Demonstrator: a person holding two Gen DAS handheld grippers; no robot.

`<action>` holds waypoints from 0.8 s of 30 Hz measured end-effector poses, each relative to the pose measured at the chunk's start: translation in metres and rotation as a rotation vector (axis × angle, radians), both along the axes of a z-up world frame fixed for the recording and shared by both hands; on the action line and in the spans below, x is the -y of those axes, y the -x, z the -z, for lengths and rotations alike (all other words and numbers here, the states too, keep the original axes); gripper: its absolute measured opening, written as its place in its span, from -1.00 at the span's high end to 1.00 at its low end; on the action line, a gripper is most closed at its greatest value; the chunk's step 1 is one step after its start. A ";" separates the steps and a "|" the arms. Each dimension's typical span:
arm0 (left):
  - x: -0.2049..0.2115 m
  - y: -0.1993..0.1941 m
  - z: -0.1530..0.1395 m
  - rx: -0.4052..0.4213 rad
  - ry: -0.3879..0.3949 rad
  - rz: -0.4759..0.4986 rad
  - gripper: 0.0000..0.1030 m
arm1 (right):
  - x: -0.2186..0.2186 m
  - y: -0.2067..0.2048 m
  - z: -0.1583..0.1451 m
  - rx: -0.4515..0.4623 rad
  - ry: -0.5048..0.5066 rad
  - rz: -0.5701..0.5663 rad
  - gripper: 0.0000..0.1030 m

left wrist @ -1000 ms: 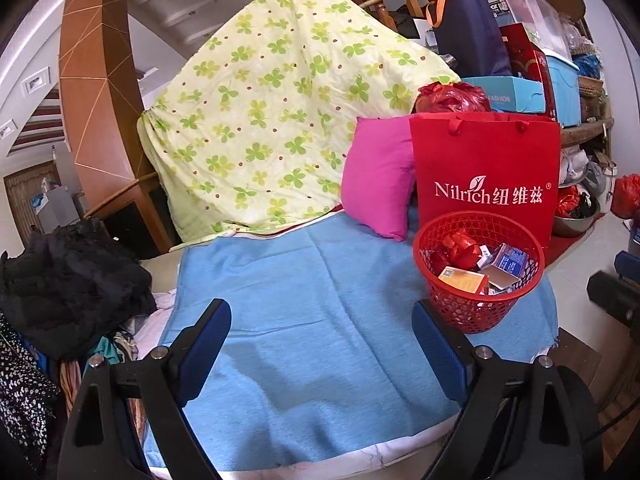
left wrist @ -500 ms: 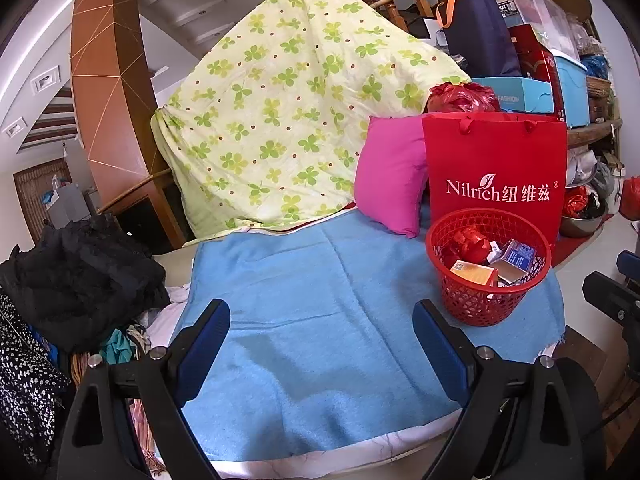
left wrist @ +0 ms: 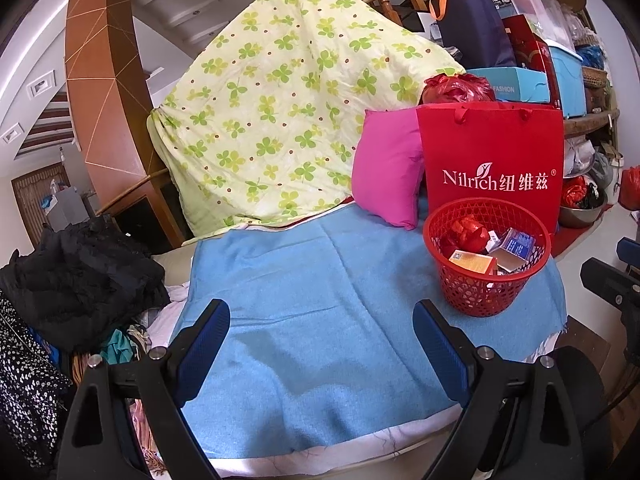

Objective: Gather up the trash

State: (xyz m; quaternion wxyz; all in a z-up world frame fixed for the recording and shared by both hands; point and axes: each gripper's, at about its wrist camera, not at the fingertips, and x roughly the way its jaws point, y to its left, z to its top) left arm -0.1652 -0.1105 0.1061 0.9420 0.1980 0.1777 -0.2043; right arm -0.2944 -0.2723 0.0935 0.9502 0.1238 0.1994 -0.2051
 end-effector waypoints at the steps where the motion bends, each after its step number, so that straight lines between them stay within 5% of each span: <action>1: 0.000 0.000 0.001 0.000 -0.002 0.001 -0.80 | 0.001 0.001 0.000 0.000 0.000 0.004 -0.51; 24: -0.005 0.005 0.003 -0.003 -0.003 0.010 -0.81 | -0.001 0.008 -0.007 -0.001 0.031 0.049 -0.51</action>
